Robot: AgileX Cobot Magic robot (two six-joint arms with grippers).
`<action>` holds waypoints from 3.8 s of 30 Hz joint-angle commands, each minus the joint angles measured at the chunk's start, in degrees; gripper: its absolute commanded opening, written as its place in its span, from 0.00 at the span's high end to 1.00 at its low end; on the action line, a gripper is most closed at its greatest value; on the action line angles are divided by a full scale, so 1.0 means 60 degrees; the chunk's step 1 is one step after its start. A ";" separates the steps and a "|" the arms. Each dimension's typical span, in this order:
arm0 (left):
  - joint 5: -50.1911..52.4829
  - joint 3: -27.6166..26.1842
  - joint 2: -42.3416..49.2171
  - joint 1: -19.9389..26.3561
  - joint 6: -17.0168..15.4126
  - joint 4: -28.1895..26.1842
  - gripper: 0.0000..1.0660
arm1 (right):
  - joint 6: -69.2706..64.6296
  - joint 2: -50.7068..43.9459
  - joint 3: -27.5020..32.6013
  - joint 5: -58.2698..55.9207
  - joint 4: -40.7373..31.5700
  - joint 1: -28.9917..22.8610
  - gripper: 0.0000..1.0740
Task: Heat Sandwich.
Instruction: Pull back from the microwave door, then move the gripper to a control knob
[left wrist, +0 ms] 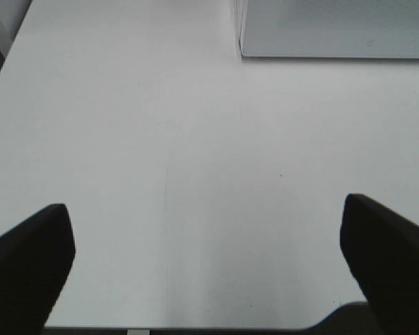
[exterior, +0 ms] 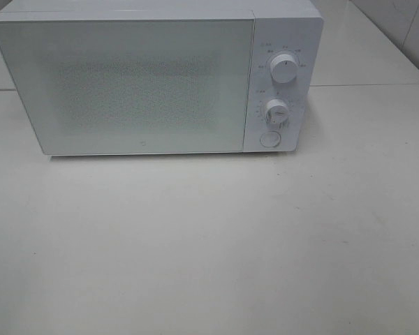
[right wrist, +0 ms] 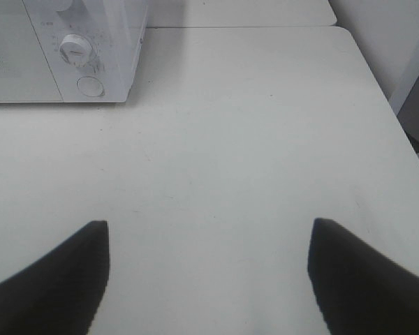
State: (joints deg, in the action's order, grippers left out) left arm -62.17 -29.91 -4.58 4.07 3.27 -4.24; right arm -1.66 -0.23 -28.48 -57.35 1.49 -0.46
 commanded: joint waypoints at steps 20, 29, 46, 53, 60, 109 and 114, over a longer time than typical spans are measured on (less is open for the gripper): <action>0.0134 0.0038 0.1031 0.0038 -0.0029 0.0000 0.08 | 0.0095 -0.0181 0.0000 0.0048 0.0000 0.0076 0.30; 0.0134 0.0038 0.1031 0.0038 -0.0029 0.0000 0.08 | 0.0095 -0.0181 0.0000 0.0048 0.0000 0.0076 0.30; 0.0134 0.0038 0.1031 0.0038 -0.0029 0.0000 0.08 | 0.0076 -0.0181 0.0000 0.0048 0.0000 0.0076 0.30; 0.0134 0.0038 0.1031 0.0038 -0.0029 0.0000 0.08 | -0.0076 -0.0124 -0.0057 0.0086 -0.0076 0.0048 0.32; 0.0134 0.0038 0.1031 0.0038 -0.0029 0.0000 0.08 | -0.0095 0.0363 -0.0449 0.0525 -0.0248 0.0048 0.32; 0.0134 0.0038 0.1031 0.0038 -0.0029 0.0000 0.08 | -0.0172 0.8384 0.0267 1.0065 -0.0248 0.0048 0.32; 0.0134 0.0038 0.1031 0.0038 -0.0029 0.0000 0.08 | -0.0172 0.9244 0.0267 1.1106 -0.0248 0.0048 0.32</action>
State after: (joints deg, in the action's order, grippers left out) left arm -62.11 -29.74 0.29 4.07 3.27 -4.18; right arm -2.18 53.17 -26.99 5.16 0.00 -0.46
